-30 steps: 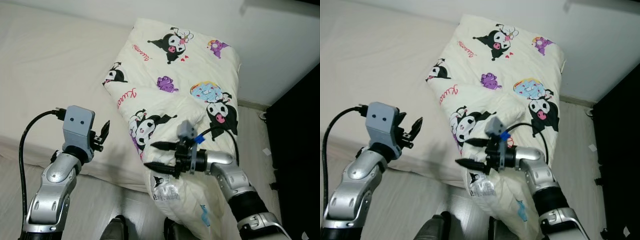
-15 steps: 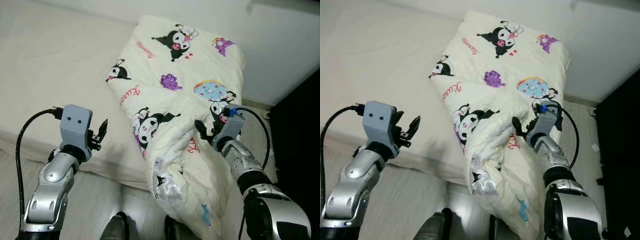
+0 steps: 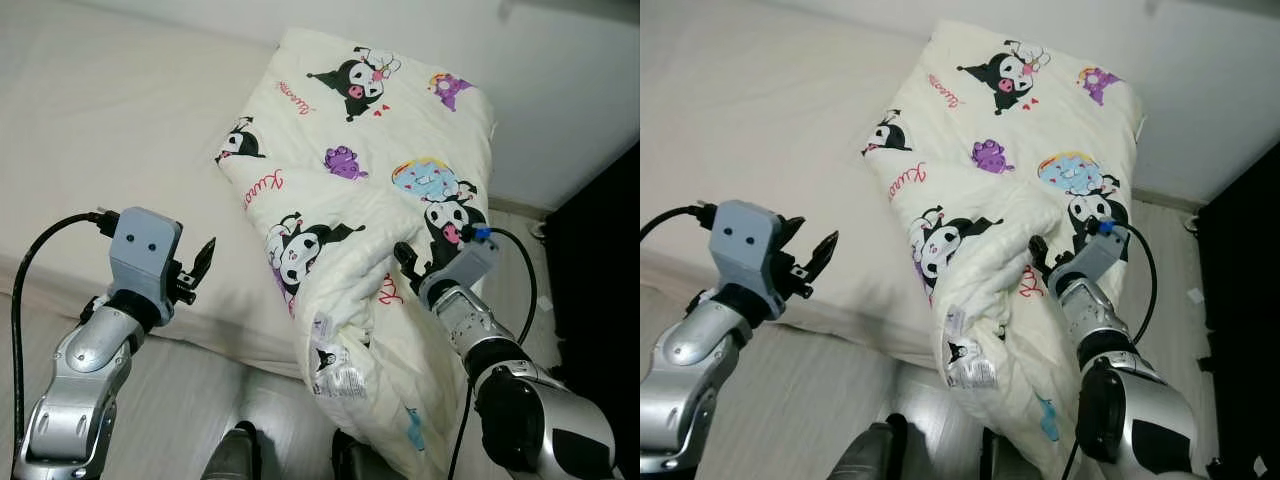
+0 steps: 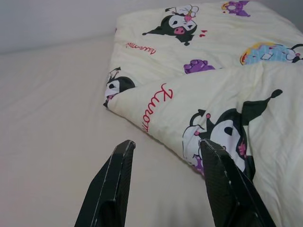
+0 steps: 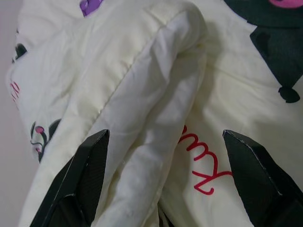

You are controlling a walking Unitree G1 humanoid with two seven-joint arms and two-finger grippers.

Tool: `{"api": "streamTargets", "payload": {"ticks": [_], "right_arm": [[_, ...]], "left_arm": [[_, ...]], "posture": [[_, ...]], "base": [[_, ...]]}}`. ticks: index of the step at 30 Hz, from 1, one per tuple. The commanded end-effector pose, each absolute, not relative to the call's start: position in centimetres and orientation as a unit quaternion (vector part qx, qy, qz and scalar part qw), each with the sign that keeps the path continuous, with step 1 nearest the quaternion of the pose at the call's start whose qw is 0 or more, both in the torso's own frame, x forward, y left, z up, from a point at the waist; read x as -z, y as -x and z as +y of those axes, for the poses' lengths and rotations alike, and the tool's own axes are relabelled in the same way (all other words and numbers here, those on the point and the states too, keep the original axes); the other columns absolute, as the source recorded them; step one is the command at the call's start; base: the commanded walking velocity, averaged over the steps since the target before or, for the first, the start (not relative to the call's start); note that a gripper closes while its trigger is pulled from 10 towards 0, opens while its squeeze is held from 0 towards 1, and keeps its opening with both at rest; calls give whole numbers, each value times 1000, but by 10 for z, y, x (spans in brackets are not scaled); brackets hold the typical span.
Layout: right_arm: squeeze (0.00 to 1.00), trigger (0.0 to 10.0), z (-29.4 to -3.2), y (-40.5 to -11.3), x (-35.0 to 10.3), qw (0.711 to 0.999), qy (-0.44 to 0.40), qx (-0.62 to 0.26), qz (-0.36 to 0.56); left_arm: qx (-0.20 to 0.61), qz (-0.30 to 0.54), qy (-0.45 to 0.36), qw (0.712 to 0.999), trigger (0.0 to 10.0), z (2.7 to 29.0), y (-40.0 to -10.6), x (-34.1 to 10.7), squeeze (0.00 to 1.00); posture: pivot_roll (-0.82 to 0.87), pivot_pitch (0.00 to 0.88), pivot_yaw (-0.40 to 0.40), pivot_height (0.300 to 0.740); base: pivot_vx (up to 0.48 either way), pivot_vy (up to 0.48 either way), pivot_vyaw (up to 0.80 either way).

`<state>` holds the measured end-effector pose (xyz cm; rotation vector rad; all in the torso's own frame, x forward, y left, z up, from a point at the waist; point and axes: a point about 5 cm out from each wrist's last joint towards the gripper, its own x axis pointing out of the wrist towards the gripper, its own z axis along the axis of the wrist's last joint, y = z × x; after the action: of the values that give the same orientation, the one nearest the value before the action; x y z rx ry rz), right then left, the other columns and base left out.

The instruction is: Clean up the room

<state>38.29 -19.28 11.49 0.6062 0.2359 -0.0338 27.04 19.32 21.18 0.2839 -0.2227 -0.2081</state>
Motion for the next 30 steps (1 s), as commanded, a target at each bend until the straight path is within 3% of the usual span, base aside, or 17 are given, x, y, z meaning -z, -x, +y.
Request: {"api": "streamTargets", "payload": {"ticks": [1,3,8,9,12,14,15,22,30], "right_arm": [[0,10000,-193,-380,-108,952,-278,23,128],[0,10000,-193,-381,-112,966,-230,29,114],[0,10000,-196,-382,-117,973,-211,39,91],[0,10000,-197,-383,-120,977,-194,39,80],[0,10000,-200,-388,-142,994,-94,46,22],[0,10000,-200,-389,-148,996,-75,48,5],[0,10000,-197,-389,-161,999,-15,31,-37],[0,10000,-198,-378,-166,996,20,30,-85],[0,10000,-205,-368,-150,995,-5,65,-73]], "left_arm": [[110,-93,-144,979,10000,194,-265,-205,0],[97,-78,-131,984,10000,193,-265,-196,0],[64,-51,-90,993,10000,192,-265,-180,0],[55,-41,-82,994,10000,191,-266,-173,0],[45,-7,-57,997,10000,180,-270,-148,0],[45,-2,-55,997,10000,177,-272,-143,0],[42,0,-47,998,10000,170,-276,-136,0],[29,5,-35,999,10000,163,-284,-129,0],[28,2,-43,999,10000,159,-288,-128,0]], "posture": [[247,402,-48,740],[192,376,-66,740],[149,341,-77,740],[101,292,-82,740],[27,233,-93,740],[21,222,-93,740],[-7,186,-91,740],[-25,164,-69,740],[-16,162,-56,740]], "base": [[0,0,0],[0,0,0],[0,0,0],[0,0,0],[0,0,0],[0,0,0],[0,0,0],[0,0,0],[0,0,0]]}}
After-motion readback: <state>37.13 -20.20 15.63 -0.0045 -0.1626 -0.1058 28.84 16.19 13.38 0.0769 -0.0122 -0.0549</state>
